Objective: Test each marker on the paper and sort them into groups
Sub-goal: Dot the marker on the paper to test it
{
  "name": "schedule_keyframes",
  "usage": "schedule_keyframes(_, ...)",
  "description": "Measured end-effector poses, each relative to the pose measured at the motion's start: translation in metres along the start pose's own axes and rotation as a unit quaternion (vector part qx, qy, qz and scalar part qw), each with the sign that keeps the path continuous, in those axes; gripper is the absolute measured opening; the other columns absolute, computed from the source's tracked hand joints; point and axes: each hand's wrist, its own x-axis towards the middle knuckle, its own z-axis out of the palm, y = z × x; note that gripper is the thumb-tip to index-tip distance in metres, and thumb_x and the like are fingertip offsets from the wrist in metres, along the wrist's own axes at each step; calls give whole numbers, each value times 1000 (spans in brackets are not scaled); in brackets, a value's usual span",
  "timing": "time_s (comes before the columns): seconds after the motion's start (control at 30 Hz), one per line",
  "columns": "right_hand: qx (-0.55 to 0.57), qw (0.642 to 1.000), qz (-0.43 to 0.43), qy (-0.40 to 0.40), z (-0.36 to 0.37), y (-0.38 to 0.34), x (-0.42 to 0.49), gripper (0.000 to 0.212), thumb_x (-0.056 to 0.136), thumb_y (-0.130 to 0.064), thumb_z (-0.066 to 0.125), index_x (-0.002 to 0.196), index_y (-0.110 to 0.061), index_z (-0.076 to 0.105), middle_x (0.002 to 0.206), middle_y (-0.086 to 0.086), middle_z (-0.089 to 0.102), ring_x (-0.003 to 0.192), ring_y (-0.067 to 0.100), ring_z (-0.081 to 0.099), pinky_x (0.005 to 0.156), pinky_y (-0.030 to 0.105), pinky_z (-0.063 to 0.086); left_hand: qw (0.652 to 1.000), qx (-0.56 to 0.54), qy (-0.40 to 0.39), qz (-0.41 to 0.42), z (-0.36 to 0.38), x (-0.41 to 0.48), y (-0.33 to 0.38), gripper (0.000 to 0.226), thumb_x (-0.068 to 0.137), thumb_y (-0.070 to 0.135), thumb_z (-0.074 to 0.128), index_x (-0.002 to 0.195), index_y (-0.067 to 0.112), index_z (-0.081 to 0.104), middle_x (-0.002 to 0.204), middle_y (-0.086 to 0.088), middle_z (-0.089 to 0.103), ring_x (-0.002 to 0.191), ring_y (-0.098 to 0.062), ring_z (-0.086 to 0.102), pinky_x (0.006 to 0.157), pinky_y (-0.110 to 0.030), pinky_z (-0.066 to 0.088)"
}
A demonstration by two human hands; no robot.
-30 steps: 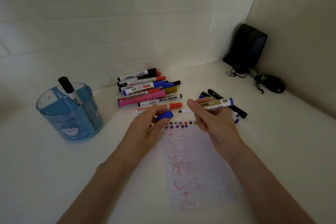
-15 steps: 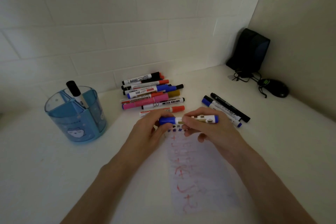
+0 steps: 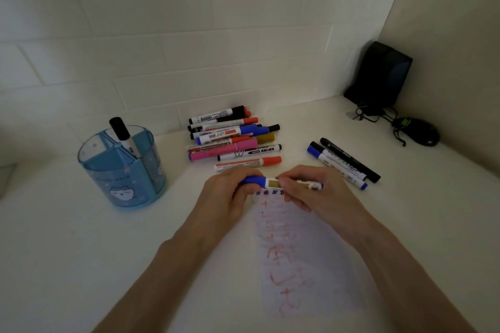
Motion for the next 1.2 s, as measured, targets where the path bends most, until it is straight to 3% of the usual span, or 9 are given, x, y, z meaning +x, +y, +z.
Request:
schedule_keyframes(0.07,3,1000,-4,5,1,2,1,10,96,-31,71,94,-28,81,76,5,73,61,9,56,53,19,43,1000,0,6,7,0,-1,0,19,94,6,65,112,12,71,100,12,66,84,6,54,80,-1,37)
schedule_keyframes(0.2,0,1000,3,1,1,7,3,12,98,-33,71,95,-27,80,79,3,74,64,9,59,57,20,45,1000,-15,-22,-2,0,0,-2,20,96,9,63,115,14,68,99,17,61,87,14,54,77,-3,37)
schedule_keyframes(0.3,1,1000,-1,22,3,5,6,11,98,-36,71,100,-32,81,85,-4,77,71,4,65,63,17,50,995,-87,-13,-52,-2,1,-1,16,98,21,63,112,26,66,97,22,64,88,4,58,73,-9,42)
schedule_keyframes(0.4,-11,998,-24,48,8,3,8,18,94,-44,72,110,-39,78,102,-15,77,91,1,72,75,15,55,980,-175,16,-98,-13,2,4,13,95,28,67,107,30,69,98,14,71,87,-9,67,71,-22,53)
schedule_keyframes(0.47,4,997,-40,67,12,3,8,25,92,-47,71,114,-36,78,108,-17,78,100,2,72,82,18,57,968,-226,52,-99,-23,4,10,14,90,30,69,102,23,71,92,13,73,82,-5,68,67,-19,52)
schedule_keyframes(0.6,27,992,-55,107,15,1,8,34,89,-51,67,116,-32,76,102,-18,78,94,0,72,77,8,51,954,-255,139,-76,-59,6,29,18,89,31,65,102,20,71,89,10,74,76,0,65,69,-13,48)
schedule_keyframes(0.73,-3,994,-65,92,23,5,9,27,93,-47,65,114,-32,76,101,-19,77,93,1,73,80,11,53,956,-182,225,-45,-114,9,38,20,96,18,65,115,23,69,105,14,75,87,0,70,77,-14,53)
schedule_keyframes(1.0,-51,992,-84,78,37,9,12,19,98,-30,68,116,-29,74,102,-17,77,93,1,72,81,11,53,942,29,333,-37,-176,-2,25,32,97,16,66,125,25,53,101,12,73,97,-7,70,79,-22,54)
schedule_keyframes(1.2,-62,991,-83,81,37,11,13,19,98,-28,68,116,-26,74,106,-16,76,92,0,72,80,11,53,939,123,299,-116,-166,-6,8,31,95,27,67,120,34,51,94,20,68,88,0,65,68,-16,42)
